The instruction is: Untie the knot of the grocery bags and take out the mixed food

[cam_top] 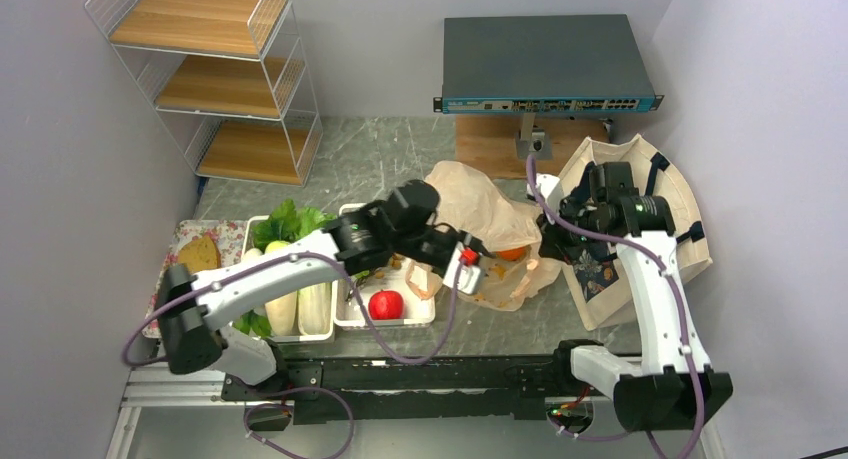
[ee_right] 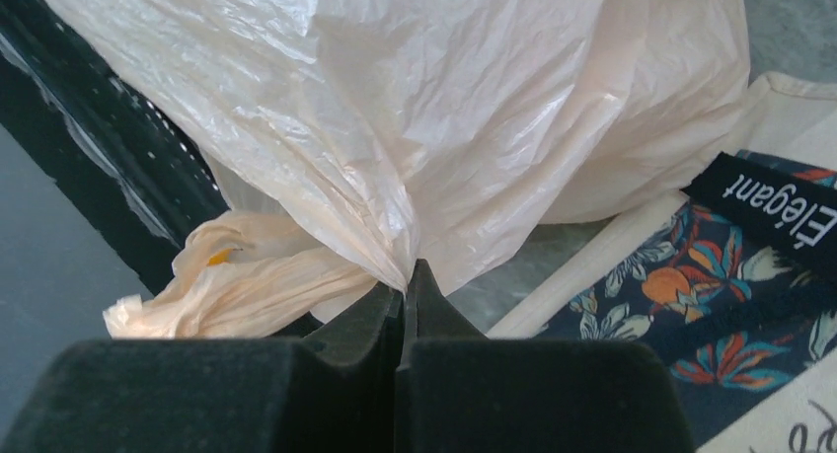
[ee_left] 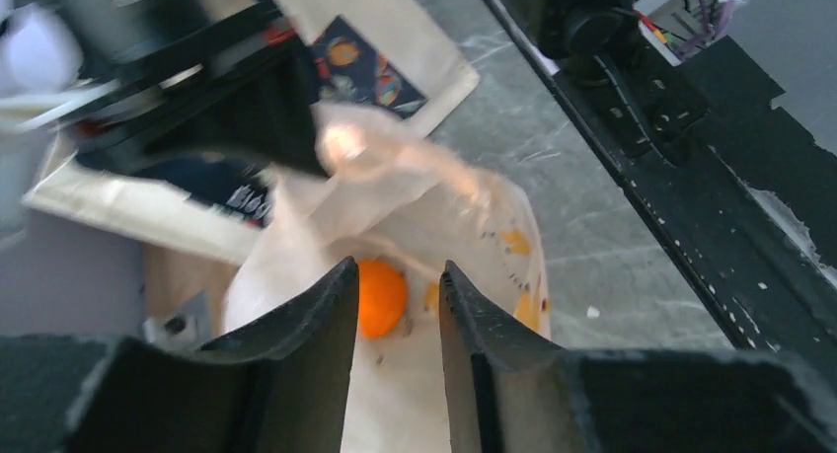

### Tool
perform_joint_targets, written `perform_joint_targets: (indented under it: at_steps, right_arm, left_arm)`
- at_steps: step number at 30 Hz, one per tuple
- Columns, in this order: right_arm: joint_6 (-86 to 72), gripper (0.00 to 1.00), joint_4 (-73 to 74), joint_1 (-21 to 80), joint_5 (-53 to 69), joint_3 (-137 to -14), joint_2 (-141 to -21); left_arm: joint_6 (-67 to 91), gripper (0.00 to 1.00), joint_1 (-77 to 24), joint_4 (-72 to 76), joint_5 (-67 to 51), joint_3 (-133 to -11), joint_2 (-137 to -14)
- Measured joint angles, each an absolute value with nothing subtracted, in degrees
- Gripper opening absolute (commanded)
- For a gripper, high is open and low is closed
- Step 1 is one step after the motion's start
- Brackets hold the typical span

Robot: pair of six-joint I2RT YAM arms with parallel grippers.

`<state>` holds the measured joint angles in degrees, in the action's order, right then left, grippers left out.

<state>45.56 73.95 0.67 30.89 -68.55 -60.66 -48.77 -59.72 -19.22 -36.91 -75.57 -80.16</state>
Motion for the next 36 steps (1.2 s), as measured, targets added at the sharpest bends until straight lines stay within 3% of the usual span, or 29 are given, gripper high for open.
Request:
perform_joint_targets:
  at_steps: [6,10,13,18,24,31,36]
  right_arm:
    - [42.02,0.0,74.37,0.67,33.74,-74.48,-67.9]
    - [41.74,0.0,75.26,0.67,35.2,-74.96,-66.96]
    - [41.78,0.0,76.49,0.67,36.01,-74.94,-65.73]
    - [41.8,0.0,77.06,0.67,37.15,-74.94,-65.36]
    - [41.8,0.0,77.12,0.67,37.98,-74.94,-66.59]
    - [41.76,0.0,77.08,0.67,38.02,-74.94,-67.46]
    - [42.0,0.0,76.14,-0.27,33.69,-74.91,-67.4]
  left_arm:
    - [-48.97,0.33,-63.83,-10.0,-37.41,-73.08,-89.67]
    - [-48.34,0.52,-63.64,-2.11,-33.93,-72.97,-95.68]
    - [-48.27,0.75,-61.41,3.18,-30.11,-73.12,-101.34]
    - [-48.82,0.9,-58.43,5.8,-26.57,-75.37,-110.85]
    - [-49.43,0.99,-57.63,7.51,-24.29,-78.96,-118.1]
    - [-49.36,0.99,-57.74,8.93,-25.34,-82.54,-120.27]
    - [-50.28,0.99,-57.8,5.28,-26.92,-91.77,-126.02]
